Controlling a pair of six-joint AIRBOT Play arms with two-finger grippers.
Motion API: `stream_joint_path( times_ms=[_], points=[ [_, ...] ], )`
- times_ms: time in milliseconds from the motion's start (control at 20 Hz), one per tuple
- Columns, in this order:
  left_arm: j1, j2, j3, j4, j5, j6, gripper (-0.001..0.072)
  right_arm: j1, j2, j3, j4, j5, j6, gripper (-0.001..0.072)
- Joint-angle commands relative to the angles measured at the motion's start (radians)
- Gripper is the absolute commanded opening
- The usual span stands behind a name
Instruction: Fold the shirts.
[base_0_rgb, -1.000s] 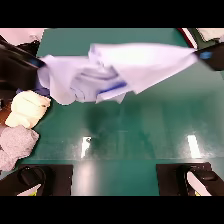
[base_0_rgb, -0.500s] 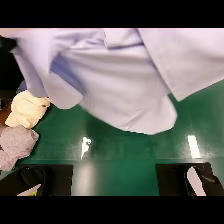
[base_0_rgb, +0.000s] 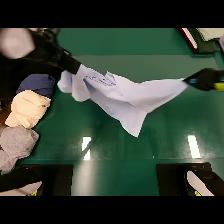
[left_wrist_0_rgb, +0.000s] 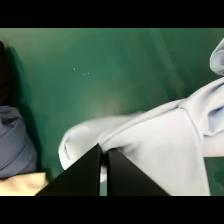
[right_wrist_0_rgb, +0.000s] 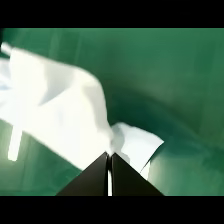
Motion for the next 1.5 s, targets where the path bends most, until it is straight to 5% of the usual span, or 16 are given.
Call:
stream_joint_path(
  times_ms=[0,100,250,300,350,400,700,1050,1200,1450],
  points=[
    [0.177,-0.193,-0.015,-0.273,0.156,0.008,0.0027,0.090,-0.133,-0.122,-0.032,-0.192,0.001,0.0010],
    [0.249,-0.258,-0.015,-0.443,0.219,0.020,0.0027,0.090,-0.210,-0.149,-0.025,-0.243,0.001,0.0011],
    [0.302,-0.288,-0.015,-0.506,0.302,0.019,0.0031,0.090,-0.289,-0.147,-0.026,-0.274,0.001,0.0011],
    [0.310,-0.288,-0.011,-0.506,0.309,0.019,0.0241,0.090,-0.301,-0.146,-0.026,-0.282,0.001,0.0011],
    [0.318,-0.288,-0.005,-0.504,0.297,0.019,0.0561,0.090,-0.309,-0.146,-0.026,-0.288,0.001,0.0011],
    [0.328,-0.287,0.006,-0.503,0.262,0.019,0.0626,0.090,-0.311,-0.146,-0.026,-0.287,0.001,0.0011],
    [0.327,-0.262,-0.028,-0.486,-0.021,-0.009,0.0624,0.056,-0.253,-0.145,-0.033,-0.287,0.000,0.0011],
    [0.090,-0.092,-0.523,-0.518,0.275,-0.151,0.0625,-0.051,-0.148,-0.145,-0.031,-0.286,-0.001,0.0011],
    [-0.019,-0.092,-0.596,-0.581,0.404,-0.165,0.0625,-0.053,-0.144,-0.145,-0.032,-0.274,-0.002,0.0011],
    [-0.097,-0.137,-0.606,-0.627,0.499,-0.306,0.0625,-0.052,-0.143,-0.145,-0.031,-0.251,-0.002,0.0011]
  ],
)
